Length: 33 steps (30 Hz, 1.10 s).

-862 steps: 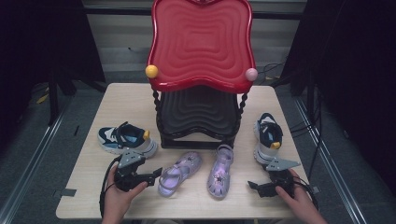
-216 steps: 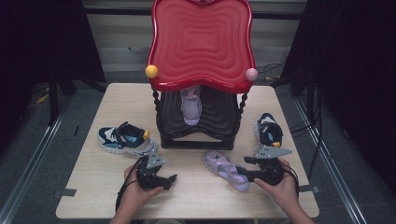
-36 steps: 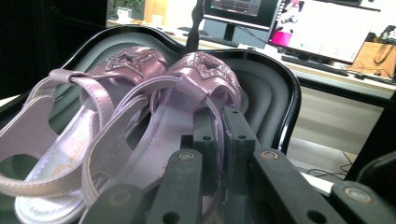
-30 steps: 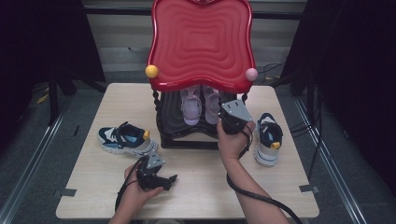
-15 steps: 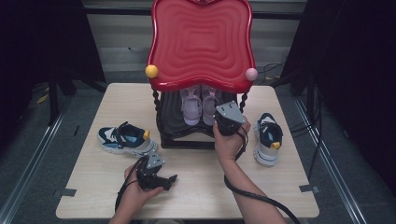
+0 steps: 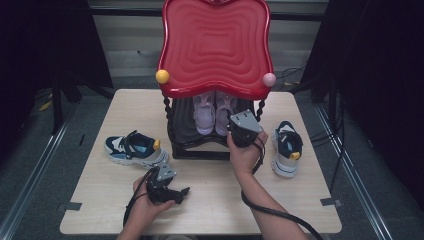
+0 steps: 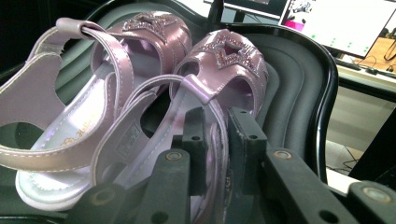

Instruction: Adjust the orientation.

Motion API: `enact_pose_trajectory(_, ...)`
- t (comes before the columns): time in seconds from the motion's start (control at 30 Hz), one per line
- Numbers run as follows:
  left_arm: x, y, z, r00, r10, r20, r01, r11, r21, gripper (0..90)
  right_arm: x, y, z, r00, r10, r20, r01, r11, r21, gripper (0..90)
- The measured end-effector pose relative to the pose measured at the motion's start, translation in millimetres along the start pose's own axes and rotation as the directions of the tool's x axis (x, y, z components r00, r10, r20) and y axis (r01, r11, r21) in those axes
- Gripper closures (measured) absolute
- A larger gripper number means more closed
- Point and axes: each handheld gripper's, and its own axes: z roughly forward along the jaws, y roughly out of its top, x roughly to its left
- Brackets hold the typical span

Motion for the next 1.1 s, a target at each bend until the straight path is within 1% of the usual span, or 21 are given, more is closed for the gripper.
enact_pose_trajectory(0.13,0.0,0.0,0.0,1.0000,0.000,0.001,0.000,1.0000,0.000,13.4,-2.6,1.8,-1.5,0.9999,0.007,-0.010,-0.007,1.000,0.000,68.9)
enact_pose_trajectory(0.17,0.0,0.0,0.0,1.0000,0.000,0.000,0.000,1.0000,0.000,13.4,-3.3,2.4,-2.7,0.9998,0.009,-0.015,-0.009,1.000,-0.008,67.7)
enact_pose_trajectory(0.23,0.1,0.0,0.0,1.0000,0.000,0.003,0.000,1.0000,0.000,13.4,-3.5,3.7,-4.8,0.9992,0.007,-0.039,-0.007,1.000,-0.009,64.2)
enact_pose_trajectory(0.27,0.1,0.0,0.0,1.0000,0.000,0.001,0.000,1.0000,0.000,13.4,-3.7,4.4,-6.6,0.9991,0.002,-0.042,-0.003,1.000,-0.010,62.3)
enact_pose_trajectory(0.37,0.0,0.0,0.0,1.0000,0.000,0.001,0.000,1.0000,0.000,13.4,-5.0,5.8,-11.0,0.9976,0.020,-0.066,-0.020,1.000,-0.006,59.0)
enact_pose_trajectory(0.43,0.1,0.0,0.0,1.0000,0.000,0.001,0.000,1.0000,0.000,13.4,-6.2,6.6,-13.7,0.9959,0.023,-0.087,-0.024,1.000,-0.010,57.0)
enact_pose_trajectory(0.53,0.1,0.0,0.0,1.0000,0.000,0.001,0.000,1.0000,0.000,13.4,-7.0,8.9,-17.8,0.9931,0.017,-0.116,-0.018,1.000,-0.011,52.4)
enact_pose_trajectory(0.6,0.1,0.0,0.0,1.0000,0.000,0.001,0.000,1.0000,0.000,13.4,-8.6,9.8,-20.2,0.9890,0.028,-0.145,-0.030,0.999,-0.012,49.8)
enact_pose_trajectory(0.7,0.1,0.0,0.0,1.0000,0.000,0.001,0.000,1.0000,0.000,13.4,-10.2,9.3,-24.7,0.9850,0.019,-0.171,-0.022,1.000,-0.014,48.3)
enact_pose_trajectory(0.77,0.1,0.0,0.0,1.0000,0.000,0.001,0.000,1.0000,0.000,13.4,-11.3,8.6,-27.7,0.9784,0.036,-0.204,-0.039,0.999,-0.011,46.4)
enact_pose_trajectory(0.83,0.1,0.0,0.0,1.0000,0.000,0.001,0.000,1.0000,0.000,13.4,-11.9,8.3,-30.4,0.9701,0.031,-0.241,-0.034,0.999,-0.009,43.8)
enact_pose_trajectory(0.87,0.1,0.0,0.0,1.0000,0.000,0.001,0.000,1.0000,0.000,13.4,-12.0,8.0,-31.8,0.9687,0.024,-0.247,-0.027,1.000,-0.008,42.3)
enact_pose_trajectory(0.93,0.1,0.0,0.0,1.0000,0.000,0.001,0.000,1.0000,0.000,13.4,-12.7,6.8,-34.1,0.9590,0.033,-0.282,-0.035,0.999,-0.004,39.7)
enact_pose_trajectory(1.0,0.1,0.0,0.0,1.0000,0.001,0.001,-0.001,1.0000,0.000,13.4,-13.4,5.2,-37.4,0.9523,0.038,-0.303,-0.040,0.999,-0.003,37.9)
enact_pose_trajectory(1.07,0.1,0.0,0.0,1.0000,0.001,0.001,-0.001,1.0000,0.000,13.4,-15.0,2.8,-41.6,0.9455,0.032,-0.324,-0.038,0.999,-0.014,36.0)
enact_pose_trajectory(1.1,0.1,0.0,0.0,1.0000,0.001,0.000,-0.001,1.0000,0.000,13.4,-16.0,1.7,-43.2,0.9405,0.025,-0.339,-0.033,0.999,-0.019,34.2)
